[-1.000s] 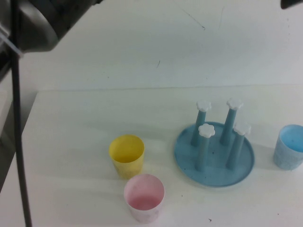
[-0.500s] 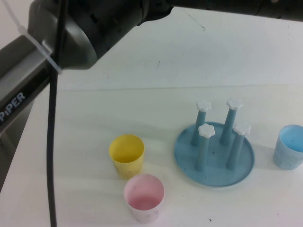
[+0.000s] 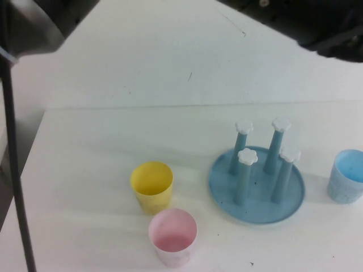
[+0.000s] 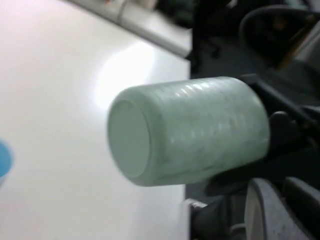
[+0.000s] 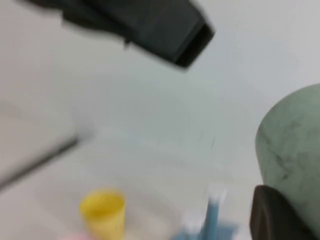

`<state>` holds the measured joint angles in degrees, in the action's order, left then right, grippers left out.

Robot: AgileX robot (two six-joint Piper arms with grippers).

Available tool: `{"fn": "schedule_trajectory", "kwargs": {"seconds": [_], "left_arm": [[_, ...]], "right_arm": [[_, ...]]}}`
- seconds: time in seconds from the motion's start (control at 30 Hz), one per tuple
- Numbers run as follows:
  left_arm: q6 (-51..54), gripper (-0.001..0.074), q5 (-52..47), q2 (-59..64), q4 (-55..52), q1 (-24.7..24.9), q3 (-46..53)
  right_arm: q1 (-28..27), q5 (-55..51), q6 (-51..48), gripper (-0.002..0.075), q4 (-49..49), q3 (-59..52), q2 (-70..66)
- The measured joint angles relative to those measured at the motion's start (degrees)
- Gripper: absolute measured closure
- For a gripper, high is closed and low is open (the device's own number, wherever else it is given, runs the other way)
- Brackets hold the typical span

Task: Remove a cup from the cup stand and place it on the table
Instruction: Place the cup on the table

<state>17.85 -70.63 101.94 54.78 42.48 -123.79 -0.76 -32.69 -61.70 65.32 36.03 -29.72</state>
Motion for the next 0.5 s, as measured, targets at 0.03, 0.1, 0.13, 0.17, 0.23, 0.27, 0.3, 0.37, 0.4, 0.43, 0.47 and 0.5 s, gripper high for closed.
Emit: {"fn": "schedule_trajectory", "kwargs": {"seconds": [0.03,0.1,0.13,0.17,0.23,0.27,0.3,0.37,0.4,0.43,0.47,0.5], "left_arm": [[-1.7,0.0677,-0.6,-0.1,-3.4,0.0,-0.1],[-5.2,0.0706,-1.2,-0.6,-13.0,0.5,-0.2],[-6.5,0.0713,-1.3,-0.7,-17.2,0.8,-0.2],[-8.2,0.0718,-1.4,-1.0,-22.5,1.3,-0.2],[-11.1,0.0722,-1.5,-1.2,-32.2,2.5,0.3],[-12.1,0.0724,-1.5,-1.8,-36.1,3.2,0.9],[-12.9,0.0726,-1.5,-2.4,-38.9,4.0,1.6],[-14.0,0.0727,-1.5,-3.7,-44.0,5.6,4.2],[-14.2,0.0727,-1.5,-4.7,-45.9,6.4,5.8],[-14.3,0.0727,-1.5,-5.8,-47.3,7.1,7.7],[-14.3,0.0727,-1.5,-7.0,-48.3,7.7,9.4],[-14.4,0.0727,-1.5,-8.3,-49.5,8.4,11.6]], "right_arm": [[0.0,-3.8,4.3,0.0699,-5.9,2.0,-1.9],[0.0,-10.7,10.6,0.0699,-15.6,6.5,-6.3],[0.0,-13.8,12.7,0.0699,-20.4,8.5,-8.1],[0.0,-17.6,15.0,0.0699,-24.6,11.0,-10.5],[0.0,-24.9,18.7,0.0699,-31.7,15.3,-15.6],[0.0,-27.6,20.0,0.0699,-33.9,16.7,-17.7],[0.0,-30.5,20.8,0.0699,-36.0,17.9,-20.4],[0.0,-33.8,21.2,0.0699,-38.1,18.6,-25.8],[0.0,-34.7,21.2,0.0699,-38.8,18.6,-28.4],[0.3,-34.8,21.2,0.0699,-39.1,18.3,-31.1],[1.0,-34.7,21.1,0.0699,-39.7,18.0,-33.1],[2.0,-34.1,21.0,0.0699,-40.3,17.5,-35.3]]}}
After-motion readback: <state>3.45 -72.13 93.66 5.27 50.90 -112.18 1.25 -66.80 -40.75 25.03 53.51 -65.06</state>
